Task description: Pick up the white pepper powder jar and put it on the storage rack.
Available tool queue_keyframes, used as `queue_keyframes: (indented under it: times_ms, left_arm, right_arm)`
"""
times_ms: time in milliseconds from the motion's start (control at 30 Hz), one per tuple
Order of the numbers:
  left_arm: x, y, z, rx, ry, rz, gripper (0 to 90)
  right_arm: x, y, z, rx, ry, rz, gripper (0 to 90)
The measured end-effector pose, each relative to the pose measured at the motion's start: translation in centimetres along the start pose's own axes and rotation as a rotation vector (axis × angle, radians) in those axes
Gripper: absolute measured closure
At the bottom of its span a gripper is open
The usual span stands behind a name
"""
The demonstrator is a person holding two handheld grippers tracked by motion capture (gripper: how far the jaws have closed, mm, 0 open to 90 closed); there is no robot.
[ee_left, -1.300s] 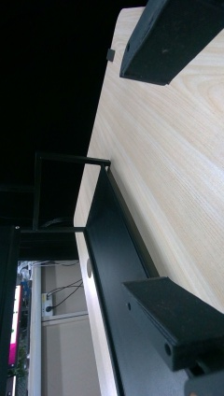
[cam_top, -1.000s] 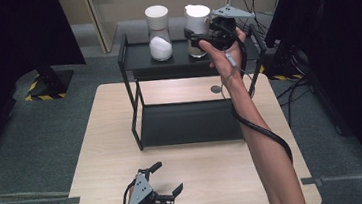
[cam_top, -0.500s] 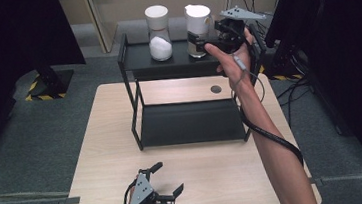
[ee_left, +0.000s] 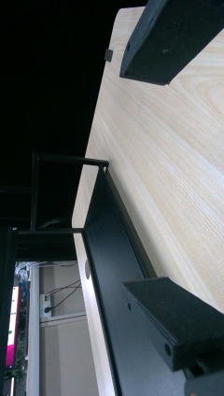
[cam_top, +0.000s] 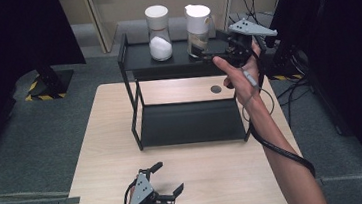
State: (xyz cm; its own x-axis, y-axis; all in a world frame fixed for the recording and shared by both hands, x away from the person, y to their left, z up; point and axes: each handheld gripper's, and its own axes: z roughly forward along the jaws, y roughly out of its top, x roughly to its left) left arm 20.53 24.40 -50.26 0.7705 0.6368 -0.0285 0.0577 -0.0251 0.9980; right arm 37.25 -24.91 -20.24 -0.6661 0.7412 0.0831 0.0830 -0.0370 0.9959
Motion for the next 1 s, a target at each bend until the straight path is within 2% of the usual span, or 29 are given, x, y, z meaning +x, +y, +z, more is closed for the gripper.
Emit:
queue_keyframes:
  times_ms: [467, 867, 1000]
  left_arm:
    - [0.0, 0.0, 0.0, 0.003, 0.003, -0.001, 0.0]
    - [0.0, 0.0, 0.0, 0.002, 0.007, -0.005, 0.0]
    - [0.0, 0.0, 0.1, 0.002, 0.007, -0.01, 0.0]
  right_arm:
    - [0.0, -3.5, -3.5, -0.029, 0.037, -0.011, 0.4]
    - [0.0, -7.3, -6.0, -0.012, 0.054, -0.033, 0.4]
    - [-0.1, -8.7, -6.5, -0.012, 0.072, -0.019, 0.4]
